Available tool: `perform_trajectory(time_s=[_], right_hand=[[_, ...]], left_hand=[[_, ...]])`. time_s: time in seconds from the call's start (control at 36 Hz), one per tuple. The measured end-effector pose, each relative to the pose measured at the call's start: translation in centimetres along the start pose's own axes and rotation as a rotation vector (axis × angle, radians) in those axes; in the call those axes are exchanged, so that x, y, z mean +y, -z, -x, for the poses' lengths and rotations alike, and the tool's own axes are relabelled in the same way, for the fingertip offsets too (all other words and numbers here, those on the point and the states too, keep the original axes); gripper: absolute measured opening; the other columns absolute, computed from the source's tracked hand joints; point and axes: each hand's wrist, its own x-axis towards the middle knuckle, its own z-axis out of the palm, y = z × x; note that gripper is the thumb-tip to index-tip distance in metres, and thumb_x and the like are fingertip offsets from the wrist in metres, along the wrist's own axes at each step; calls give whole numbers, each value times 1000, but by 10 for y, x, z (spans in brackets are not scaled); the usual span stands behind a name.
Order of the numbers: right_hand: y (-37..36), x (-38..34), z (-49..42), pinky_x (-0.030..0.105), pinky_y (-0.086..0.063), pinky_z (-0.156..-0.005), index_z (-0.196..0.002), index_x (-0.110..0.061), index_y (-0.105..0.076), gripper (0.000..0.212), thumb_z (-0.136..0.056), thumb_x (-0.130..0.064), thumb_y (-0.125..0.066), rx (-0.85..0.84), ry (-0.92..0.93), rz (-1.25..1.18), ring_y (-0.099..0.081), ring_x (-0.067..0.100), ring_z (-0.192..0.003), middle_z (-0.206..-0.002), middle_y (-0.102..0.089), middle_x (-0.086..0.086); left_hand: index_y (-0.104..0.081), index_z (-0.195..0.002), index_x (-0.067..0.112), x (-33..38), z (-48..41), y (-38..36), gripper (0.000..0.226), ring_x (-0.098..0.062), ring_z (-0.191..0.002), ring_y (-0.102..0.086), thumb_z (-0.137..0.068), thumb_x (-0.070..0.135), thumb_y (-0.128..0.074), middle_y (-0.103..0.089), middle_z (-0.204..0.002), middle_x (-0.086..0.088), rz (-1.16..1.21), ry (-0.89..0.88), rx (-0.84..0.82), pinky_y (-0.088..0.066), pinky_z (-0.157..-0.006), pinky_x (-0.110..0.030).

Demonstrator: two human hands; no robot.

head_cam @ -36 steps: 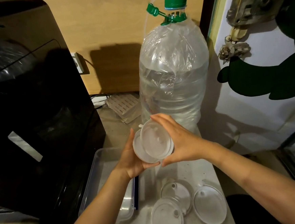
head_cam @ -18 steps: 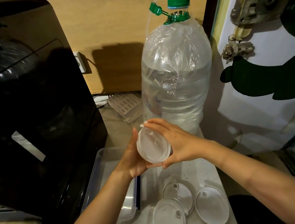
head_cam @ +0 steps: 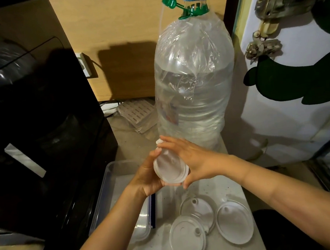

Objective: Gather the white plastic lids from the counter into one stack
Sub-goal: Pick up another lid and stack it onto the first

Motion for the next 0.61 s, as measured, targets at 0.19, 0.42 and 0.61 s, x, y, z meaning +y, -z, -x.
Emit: perform_trajectory(time_s=[0.19, 0.42, 0.61], right_hand=[[0, 7, 9, 28, -1, -116, -138, -42, 5, 119, -61, -27, -84, 22, 0, 5, 18, -4, -135, -156, 8, -11], [-18, 36, 59, 25, -6, -116, -144, -35, 12, 117, -69, -39, -78, 38, -327, -178, 12, 4, -142, -157, 15, -9], [-76, 41, 110, 27, -17, -117, -148, -22, 5, 111, -71, -49, -71, 5, -625, -251, -7, 13, -146, -159, 4, -3]], left_hand=[[-65, -101, 16, -3, 3, 5, 83, -33, -89, -65, -27, 41, -91, -69, -96, -13, 33, 12, -14, -59, -53, -40], [-59, -107, 15, -14, 2, 21, 95, -36, -84, -69, -21, 40, -91, -69, -96, -15, 104, 39, 8, -60, -60, -39], [-59, -105, 16, -31, -5, 19, 93, -35, -84, -70, -23, 44, -91, -72, -92, -13, 52, 36, -7, -59, -57, -40]])
